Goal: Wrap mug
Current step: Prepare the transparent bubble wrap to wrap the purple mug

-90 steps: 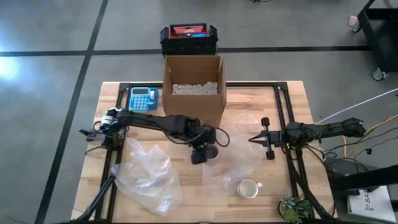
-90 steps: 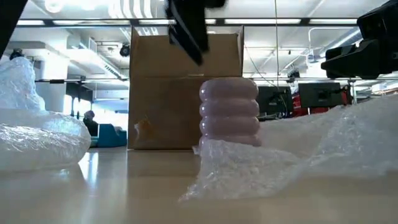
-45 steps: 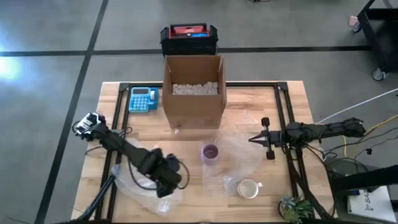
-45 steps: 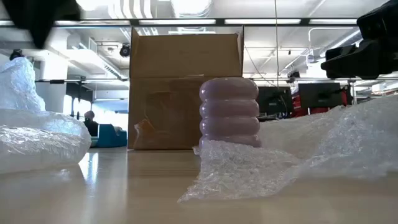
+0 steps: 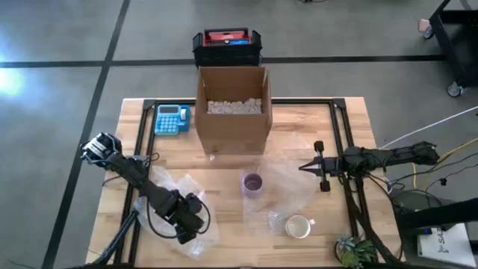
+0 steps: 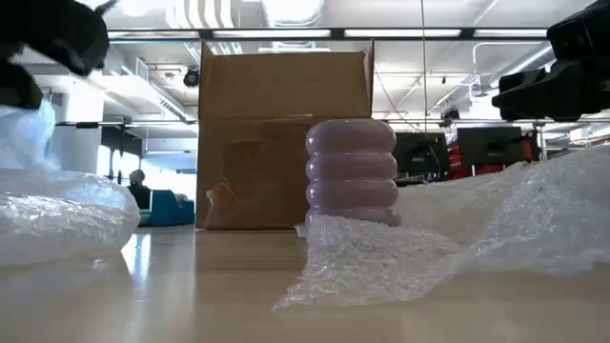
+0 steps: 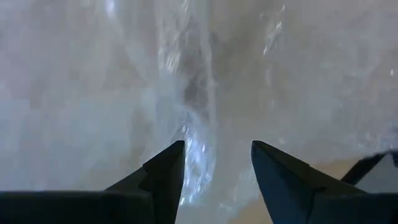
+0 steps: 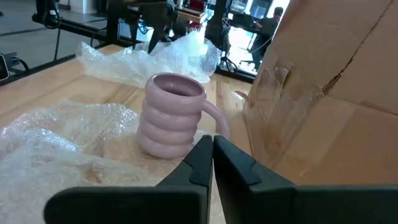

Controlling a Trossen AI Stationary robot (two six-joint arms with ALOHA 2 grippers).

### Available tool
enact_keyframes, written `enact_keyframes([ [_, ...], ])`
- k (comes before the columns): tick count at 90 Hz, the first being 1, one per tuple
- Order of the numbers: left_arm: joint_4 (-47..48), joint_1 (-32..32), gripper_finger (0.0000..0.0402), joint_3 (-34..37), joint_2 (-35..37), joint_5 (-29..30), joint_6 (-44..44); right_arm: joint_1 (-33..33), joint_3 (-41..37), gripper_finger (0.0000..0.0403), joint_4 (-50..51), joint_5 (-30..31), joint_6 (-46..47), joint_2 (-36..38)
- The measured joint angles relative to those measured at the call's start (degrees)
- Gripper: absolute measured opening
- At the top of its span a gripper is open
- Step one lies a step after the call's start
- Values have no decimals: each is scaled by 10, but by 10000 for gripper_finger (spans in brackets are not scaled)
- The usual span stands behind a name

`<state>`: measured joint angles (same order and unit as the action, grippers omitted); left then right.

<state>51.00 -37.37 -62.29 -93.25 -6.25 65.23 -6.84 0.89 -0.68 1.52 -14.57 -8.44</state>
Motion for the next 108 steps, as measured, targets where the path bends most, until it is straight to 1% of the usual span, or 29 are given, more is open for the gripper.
enact_keyframes([
  [5, -25, 1, 179, 23, 0, 2, 5, 0, 0, 0, 0, 0, 0, 0],
  [11, -31, 3, 178, 46, -2, 2, 15, 0, 0, 0, 0, 0, 0, 0],
  [18, -45, 3, 159, 65, -3, -7, 19, 0, 0, 0, 0, 0, 0, 0],
  [24, -51, 4, 122, 67, -3, -7, 19, 0, 0, 0, 0, 0, 0, 0],
  [34, -54, 6, 30, 44, -2, -7, 3, 0, 0, 0, 0, 0, 0, 0],
  [38, -55, 7, 14, 29, 3, -5, -3, 0, 0, 0, 0, 0, 0, 0],
  [48, -49, 12, 10, -18, 13, 16, -14, 0, 0, 0, 0, 0, 0, 0],
  [59, -42, 22, 3, -85, 24, 57, -44, 0, 0, 0, 0, 0, 0, 0],
  [72, -34, 41, 1, -167, 25, 111, -123, 0, 0, 0, 0, 0, 0, 0],
  [87, -25, 62, 1, -227, 25, 141, -191, 0, 0, 0, 0, 0, 0, 0],
  [99, 16, 63, 0, -282, 27, 180, -204, 0, 0, 0, 0, 0, 0, 0],
  [108, 73, 59, 0, -322, 32, 217, -190, 0, 0, 0, 0, 0, 0, 0],
])
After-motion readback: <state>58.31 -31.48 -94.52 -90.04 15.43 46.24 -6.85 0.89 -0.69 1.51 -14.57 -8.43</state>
